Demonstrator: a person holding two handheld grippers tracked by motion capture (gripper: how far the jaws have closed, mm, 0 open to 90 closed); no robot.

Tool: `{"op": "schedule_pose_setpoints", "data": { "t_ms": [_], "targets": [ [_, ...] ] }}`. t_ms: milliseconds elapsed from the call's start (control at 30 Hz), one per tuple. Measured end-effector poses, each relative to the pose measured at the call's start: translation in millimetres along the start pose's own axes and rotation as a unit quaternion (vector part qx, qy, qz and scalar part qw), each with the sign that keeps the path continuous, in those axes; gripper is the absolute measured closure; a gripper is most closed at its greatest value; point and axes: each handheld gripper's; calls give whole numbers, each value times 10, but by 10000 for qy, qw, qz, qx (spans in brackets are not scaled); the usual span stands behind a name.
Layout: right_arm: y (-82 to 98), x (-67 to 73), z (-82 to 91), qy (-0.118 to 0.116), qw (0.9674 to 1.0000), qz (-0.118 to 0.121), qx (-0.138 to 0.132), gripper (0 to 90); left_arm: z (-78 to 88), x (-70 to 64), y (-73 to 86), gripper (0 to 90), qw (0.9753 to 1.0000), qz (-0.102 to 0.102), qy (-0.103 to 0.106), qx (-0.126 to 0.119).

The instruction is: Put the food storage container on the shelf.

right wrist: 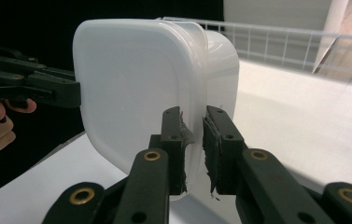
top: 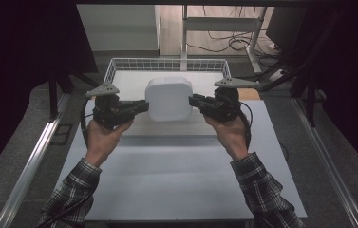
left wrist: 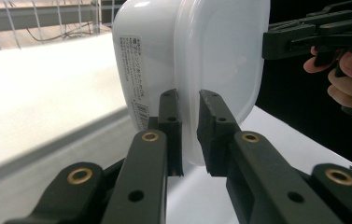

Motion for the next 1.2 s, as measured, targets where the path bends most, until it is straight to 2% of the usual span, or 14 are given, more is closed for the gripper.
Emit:
{"op": "schedule_pose_setpoints", "data": {
  "t_ms": [100,333,467,667,800,833,867,933,1200],
  "targets": [
    [-106,-58,-51,65,10000,-24,-33,776,-38,51,-76,809,10000,26,-3,-19],
    [-216,-170,-152,132,9999,-82,-21,772,-153,197,-196,805,9999,123,16,25],
    [-250,-211,-203,155,9998,-146,-5,768,-187,246,-231,801,9999,164,12,37],
    [-289,-276,-298,171,9995,-266,85,762,-259,340,-262,794,9994,337,44,92],
    [-298,-298,-329,210,9992,-321,105,755,-290,344,-285,769,9994,334,21,94],
    [-301,-308,-338,211,9991,-342,107,752,-301,337,-290,751,9995,302,-14,100],
    [-310,-322,-357,252,9989,-366,123,741,-324,322,-304,735,9997,187,-93,157],
    [-319,-336,-382,288,9988,-357,171,733,-334,321,-312,712,9997,146,-119,181],
    [-352,-349,-447,383,9985,-326,211,683,-400,346,-380,647,9994,181,-213,191]
  ]
}}
Point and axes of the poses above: each handheld gripper's, and its own axes: z roughly backward along the jaws, y roughly out of its underside, x roughly to its left, and after that the axes turned 4 degrees about -y, right-handed
